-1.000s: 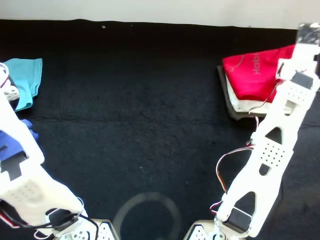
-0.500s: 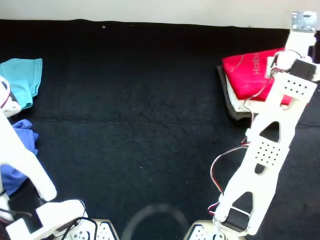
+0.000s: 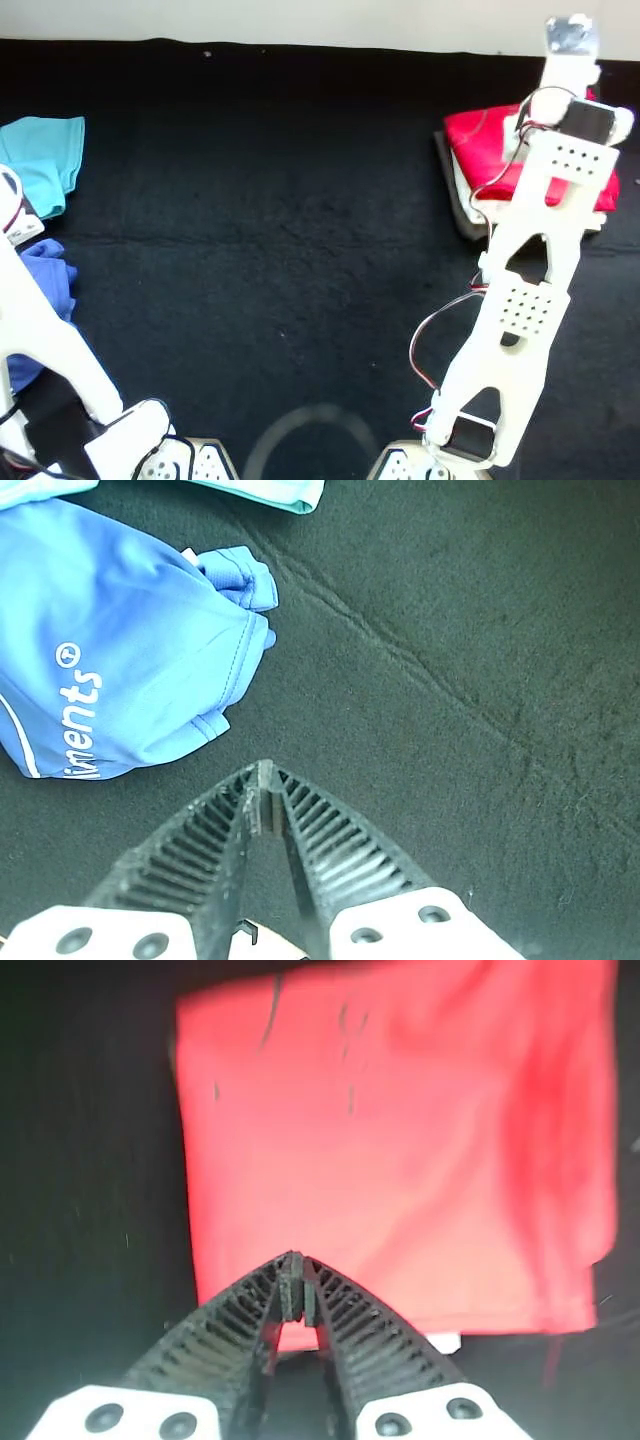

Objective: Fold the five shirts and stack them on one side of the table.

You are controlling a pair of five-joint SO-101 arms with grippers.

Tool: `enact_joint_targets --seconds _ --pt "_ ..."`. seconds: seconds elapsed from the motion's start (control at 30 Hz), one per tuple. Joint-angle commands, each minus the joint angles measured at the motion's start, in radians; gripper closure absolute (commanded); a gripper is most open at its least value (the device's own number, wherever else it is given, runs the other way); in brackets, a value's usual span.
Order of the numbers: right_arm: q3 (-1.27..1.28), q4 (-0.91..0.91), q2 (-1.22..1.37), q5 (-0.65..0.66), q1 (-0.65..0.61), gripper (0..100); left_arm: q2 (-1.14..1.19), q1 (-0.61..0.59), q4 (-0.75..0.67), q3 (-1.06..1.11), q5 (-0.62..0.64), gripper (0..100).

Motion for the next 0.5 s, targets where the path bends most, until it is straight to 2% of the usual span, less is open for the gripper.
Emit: enact_joint_targets --seconds 0.0,0.23,0.47 --pt "0.15 0.015 -0.076 0.006 -0.004 99.2 -0.035 0.007 -0.003 -0.004 -0.005 99" --pt "0.225 0.013 -0.074 0.003 -0.042 99.2 -0.027 0.019 -0.003 -0.004 -0.005 99" --pt "0.275 0.013 -0.076 -0.071 -0.054 99.2 -0.027 0.101 -0.005 0.079 -0.005 99"
